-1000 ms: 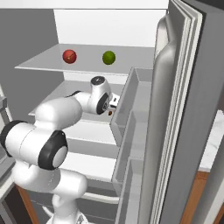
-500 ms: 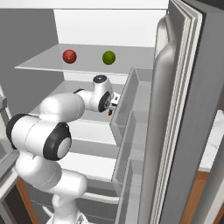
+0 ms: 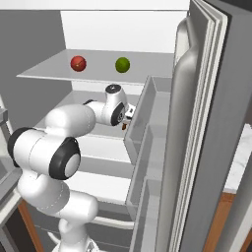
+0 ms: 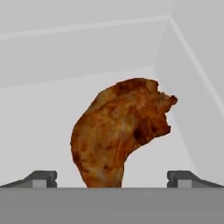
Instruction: Gather the lime and onion from the fridge and place them on a tray on the dining counter. Then gather the chicken drumsticks from the fridge and place them on the other tray.
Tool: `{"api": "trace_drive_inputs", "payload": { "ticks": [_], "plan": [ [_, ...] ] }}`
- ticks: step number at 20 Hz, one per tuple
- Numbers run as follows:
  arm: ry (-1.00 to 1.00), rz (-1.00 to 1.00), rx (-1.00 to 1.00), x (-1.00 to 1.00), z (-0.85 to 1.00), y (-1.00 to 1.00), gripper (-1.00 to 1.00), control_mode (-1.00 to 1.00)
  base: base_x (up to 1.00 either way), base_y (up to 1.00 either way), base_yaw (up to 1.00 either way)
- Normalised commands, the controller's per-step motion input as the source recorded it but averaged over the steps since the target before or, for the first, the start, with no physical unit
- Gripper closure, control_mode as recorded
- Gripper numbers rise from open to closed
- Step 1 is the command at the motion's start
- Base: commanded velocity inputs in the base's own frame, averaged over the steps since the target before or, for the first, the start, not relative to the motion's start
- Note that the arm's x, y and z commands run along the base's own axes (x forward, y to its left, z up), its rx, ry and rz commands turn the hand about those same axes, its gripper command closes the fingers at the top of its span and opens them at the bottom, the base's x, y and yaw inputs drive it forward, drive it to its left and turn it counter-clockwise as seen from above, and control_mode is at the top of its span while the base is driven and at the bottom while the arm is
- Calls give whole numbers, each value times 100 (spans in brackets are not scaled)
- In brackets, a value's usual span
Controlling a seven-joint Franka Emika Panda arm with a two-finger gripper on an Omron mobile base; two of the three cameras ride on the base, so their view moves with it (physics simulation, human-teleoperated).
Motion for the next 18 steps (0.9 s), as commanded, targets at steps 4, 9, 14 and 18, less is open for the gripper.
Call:
{"api": "trace_drive_inputs", "payload": {
  "ticks": [4, 9, 14, 18],
  "plan": [
    [8, 0, 0, 0, -44, 3, 100, -100, 0, 0, 0],
    [7, 0, 0, 0, -28, 10, 100, -100, 0, 0, 0],
    [-8, 1, 0, -29, -24, 23, 100, -100, 0, 0, 0],
    [-27, 1, 0, -96, -22, 13, 100, -100, 0, 0, 0]
  ]
}}
